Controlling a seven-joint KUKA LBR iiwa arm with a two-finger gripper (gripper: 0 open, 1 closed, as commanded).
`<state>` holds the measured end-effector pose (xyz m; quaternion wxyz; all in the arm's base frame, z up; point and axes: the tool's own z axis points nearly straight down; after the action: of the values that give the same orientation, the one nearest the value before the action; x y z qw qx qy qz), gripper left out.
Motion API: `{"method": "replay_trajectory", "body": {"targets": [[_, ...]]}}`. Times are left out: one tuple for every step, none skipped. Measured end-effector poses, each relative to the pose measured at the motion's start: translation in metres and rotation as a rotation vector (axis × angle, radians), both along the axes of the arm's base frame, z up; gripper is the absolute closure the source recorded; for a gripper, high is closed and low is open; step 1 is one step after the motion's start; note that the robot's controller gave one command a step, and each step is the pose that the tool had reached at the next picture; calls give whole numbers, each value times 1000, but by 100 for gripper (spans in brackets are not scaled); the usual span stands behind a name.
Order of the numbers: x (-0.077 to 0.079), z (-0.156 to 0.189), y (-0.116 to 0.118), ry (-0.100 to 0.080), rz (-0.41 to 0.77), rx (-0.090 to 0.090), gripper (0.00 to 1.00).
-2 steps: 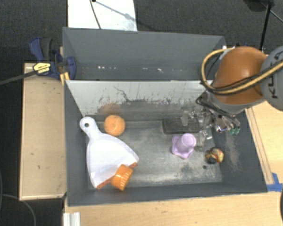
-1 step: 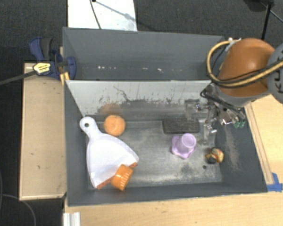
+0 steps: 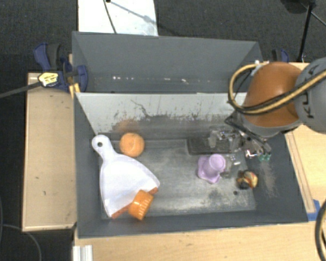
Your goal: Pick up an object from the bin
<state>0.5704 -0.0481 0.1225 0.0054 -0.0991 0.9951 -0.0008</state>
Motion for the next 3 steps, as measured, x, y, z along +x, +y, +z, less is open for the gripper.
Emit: {"method": "replay_trajectory", "body": {"targets": [[-9,-32,0,15,-64,2,0],[-7,-47,3,3,-63,2,100],[-7,-47,3,3,-63,1,100]]}}
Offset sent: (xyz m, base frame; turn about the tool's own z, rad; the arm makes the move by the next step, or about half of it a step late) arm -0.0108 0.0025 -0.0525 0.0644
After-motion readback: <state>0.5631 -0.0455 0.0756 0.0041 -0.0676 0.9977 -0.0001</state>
